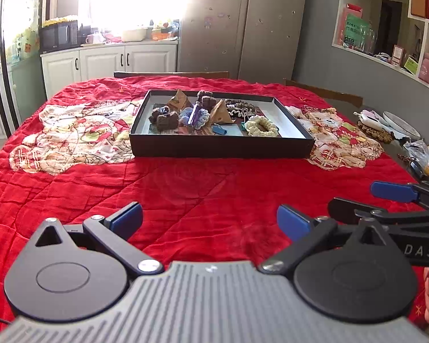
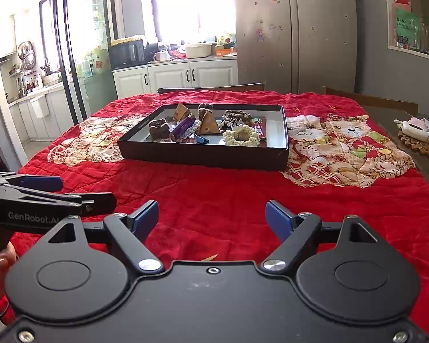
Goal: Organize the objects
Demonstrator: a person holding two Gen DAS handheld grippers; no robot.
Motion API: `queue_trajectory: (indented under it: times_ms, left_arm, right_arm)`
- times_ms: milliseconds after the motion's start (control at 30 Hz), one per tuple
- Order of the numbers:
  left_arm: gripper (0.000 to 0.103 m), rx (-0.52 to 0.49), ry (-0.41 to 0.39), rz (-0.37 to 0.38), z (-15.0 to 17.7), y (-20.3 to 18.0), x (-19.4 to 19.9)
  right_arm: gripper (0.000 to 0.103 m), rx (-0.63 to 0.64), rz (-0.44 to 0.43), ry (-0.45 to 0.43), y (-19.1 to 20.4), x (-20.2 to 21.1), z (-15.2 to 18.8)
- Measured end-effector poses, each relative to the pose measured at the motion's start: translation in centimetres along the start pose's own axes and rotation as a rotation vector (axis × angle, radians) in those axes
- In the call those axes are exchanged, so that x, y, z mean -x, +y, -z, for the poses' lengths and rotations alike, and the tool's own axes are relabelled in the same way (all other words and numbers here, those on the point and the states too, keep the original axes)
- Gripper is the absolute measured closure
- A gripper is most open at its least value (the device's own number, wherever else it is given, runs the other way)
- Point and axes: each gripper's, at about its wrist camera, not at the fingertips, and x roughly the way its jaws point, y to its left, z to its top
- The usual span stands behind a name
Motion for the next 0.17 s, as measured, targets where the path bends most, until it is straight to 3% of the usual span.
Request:
queue_trajectory:
  times_ms: [167]
  left_arm:
    - [0.000,0.009,0.011,0.001,0.07,0.12,-0.15]
  right_arm:
    - [0.022,-0.001,-0.001,0.005,0.01,-0.11,0.03]
